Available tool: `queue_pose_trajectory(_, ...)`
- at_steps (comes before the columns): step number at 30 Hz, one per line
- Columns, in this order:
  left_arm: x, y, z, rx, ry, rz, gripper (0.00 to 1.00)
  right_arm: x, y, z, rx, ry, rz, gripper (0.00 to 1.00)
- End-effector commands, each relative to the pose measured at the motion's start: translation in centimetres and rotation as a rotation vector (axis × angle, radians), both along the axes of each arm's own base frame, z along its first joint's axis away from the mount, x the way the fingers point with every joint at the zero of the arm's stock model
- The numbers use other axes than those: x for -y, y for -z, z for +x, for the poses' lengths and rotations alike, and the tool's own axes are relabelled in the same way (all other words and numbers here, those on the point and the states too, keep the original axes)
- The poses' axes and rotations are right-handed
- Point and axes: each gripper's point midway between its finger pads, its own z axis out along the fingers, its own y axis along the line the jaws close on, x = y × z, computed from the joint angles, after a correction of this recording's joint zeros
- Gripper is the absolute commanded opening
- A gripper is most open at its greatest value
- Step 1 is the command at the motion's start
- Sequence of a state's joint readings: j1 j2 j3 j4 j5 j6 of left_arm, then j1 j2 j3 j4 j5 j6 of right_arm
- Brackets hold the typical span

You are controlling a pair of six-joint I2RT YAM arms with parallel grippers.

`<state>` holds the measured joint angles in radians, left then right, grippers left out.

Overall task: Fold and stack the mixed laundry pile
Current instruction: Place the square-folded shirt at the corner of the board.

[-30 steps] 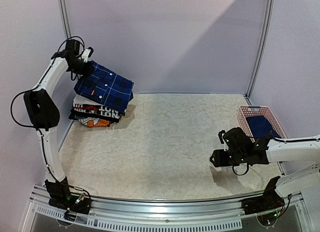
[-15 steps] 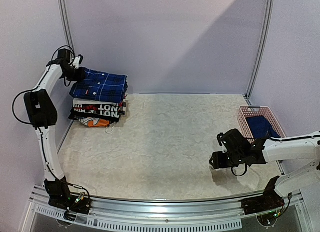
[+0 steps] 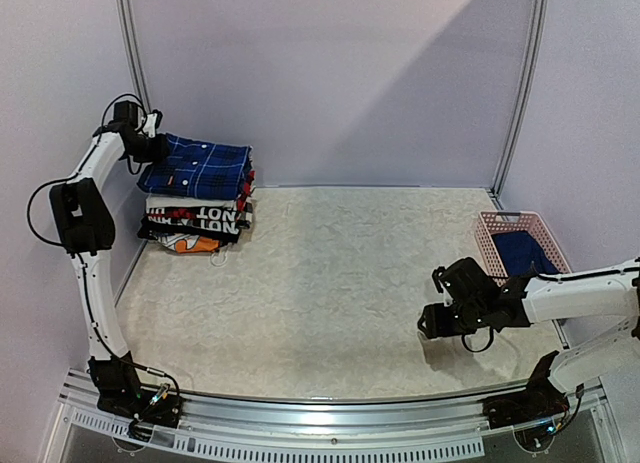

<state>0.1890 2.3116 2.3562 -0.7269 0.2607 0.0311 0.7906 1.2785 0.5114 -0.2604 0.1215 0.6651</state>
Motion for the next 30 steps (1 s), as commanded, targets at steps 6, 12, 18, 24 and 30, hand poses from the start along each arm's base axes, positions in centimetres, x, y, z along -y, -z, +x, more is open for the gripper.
queue_pose_trajectory(6, -3.5, 1.1, 1.1, 0.044, -0.091, 0.019, 0.02, -0.4, -0.4, 0.5, 0.011, -0.007, 0.008, 0.57)
queue_pose_trajectory(12, -3.5, 0.5, 1.3, 0.061, -0.118, -0.023, 0.50, -0.4, -0.4, 0.4, 0.011, -0.007, 0.013, 0.57)
queue_pose_trajectory(18, -3.8, -3.4, 0.4, 0.132, -0.185, -0.050, 0.99, -0.6, -0.7, 0.5, 0.016, -0.010, 0.023, 0.57)
queue_pose_trajectory(24, -4.5, -7.6, -2.1, 0.182, -0.282, -0.037, 1.00, -0.8, -1.2, 0.6, 0.025, -0.015, 0.030, 0.57)
queue_pose_trajectory(30, -3.8, -10.4, -4.5, 0.215, -0.350, -0.030, 1.00, -1.1, -3.0, 1.0, 0.061, -0.016, 0.048, 0.58)
